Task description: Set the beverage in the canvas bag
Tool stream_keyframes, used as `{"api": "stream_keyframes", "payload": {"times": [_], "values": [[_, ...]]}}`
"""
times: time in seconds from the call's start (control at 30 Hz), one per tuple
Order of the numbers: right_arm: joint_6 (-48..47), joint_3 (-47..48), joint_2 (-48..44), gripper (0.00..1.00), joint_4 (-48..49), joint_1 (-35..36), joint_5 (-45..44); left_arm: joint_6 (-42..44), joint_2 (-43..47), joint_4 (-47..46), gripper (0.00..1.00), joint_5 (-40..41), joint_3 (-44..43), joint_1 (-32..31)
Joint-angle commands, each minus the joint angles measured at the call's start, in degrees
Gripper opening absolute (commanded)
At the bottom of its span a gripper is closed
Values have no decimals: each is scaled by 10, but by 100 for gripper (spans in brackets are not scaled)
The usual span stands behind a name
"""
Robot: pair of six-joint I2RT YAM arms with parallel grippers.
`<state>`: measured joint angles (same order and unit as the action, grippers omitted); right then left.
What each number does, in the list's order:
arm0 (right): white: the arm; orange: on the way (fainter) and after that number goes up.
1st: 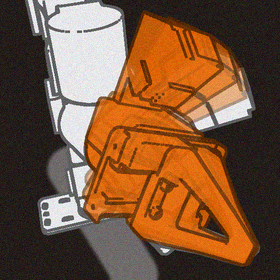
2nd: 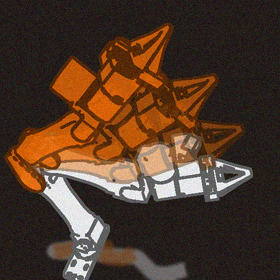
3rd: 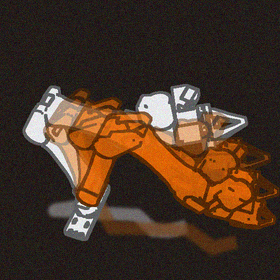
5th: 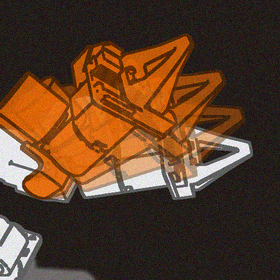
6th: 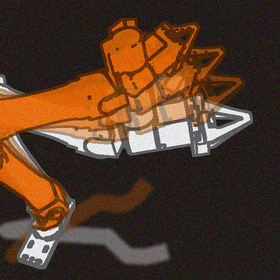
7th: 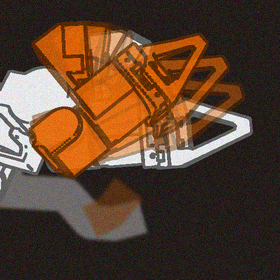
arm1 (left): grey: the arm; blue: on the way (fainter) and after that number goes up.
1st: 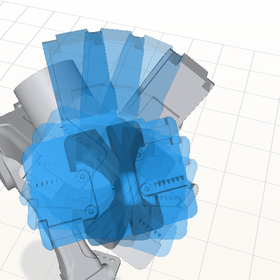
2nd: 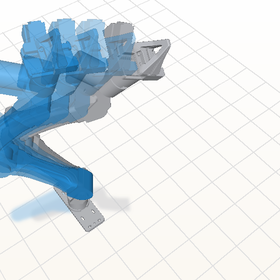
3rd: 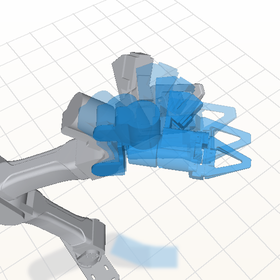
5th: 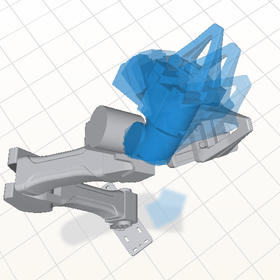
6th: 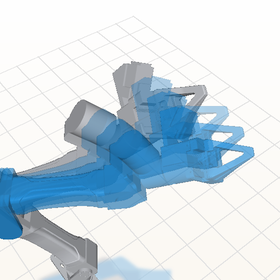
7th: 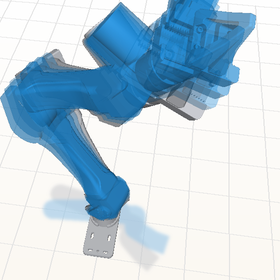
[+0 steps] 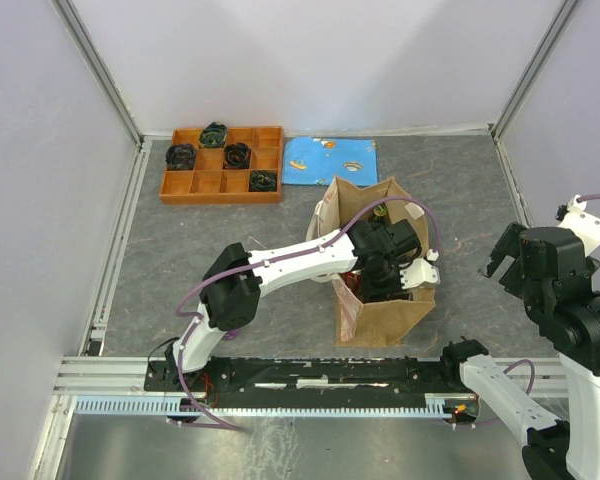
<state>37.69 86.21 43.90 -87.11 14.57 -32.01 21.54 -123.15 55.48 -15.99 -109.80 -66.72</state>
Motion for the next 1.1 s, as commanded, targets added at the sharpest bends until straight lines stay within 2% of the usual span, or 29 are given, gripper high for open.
{"api": "stream_keyframes", "payload": {"times": [0.0,0.03,0.07,0.2,0.43,0.63,0.83,0.93,1.07], "values": [[3,-2,5,99,12,-1,-16,11,-26,14,45,13,24,-5],[3,-3,7,99,13,-1,-15,11,-26,13,60,13,23,-6],[2,-3,9,99,15,-1,-14,11,-24,13,70,12,22,-6],[1,-2,13,99,17,0,-13,9,-6,9,99,9,12,-5],[4,-2,14,99,14,-1,-9,-13,64,-48,99,-2,-8,-4],[6,-1,14,99,10,0,-8,-19,122,-60,99,-4,-12,1],[10,-14,10,99,13,-1,-4,-55,199,-122,99,17,51,22],[12,-21,7,99,18,-1,1,-96,237,-142,99,48,65,64],[12,-23,6,99,20,-1,3,-168,288,-117,99,30,46,213]]}}
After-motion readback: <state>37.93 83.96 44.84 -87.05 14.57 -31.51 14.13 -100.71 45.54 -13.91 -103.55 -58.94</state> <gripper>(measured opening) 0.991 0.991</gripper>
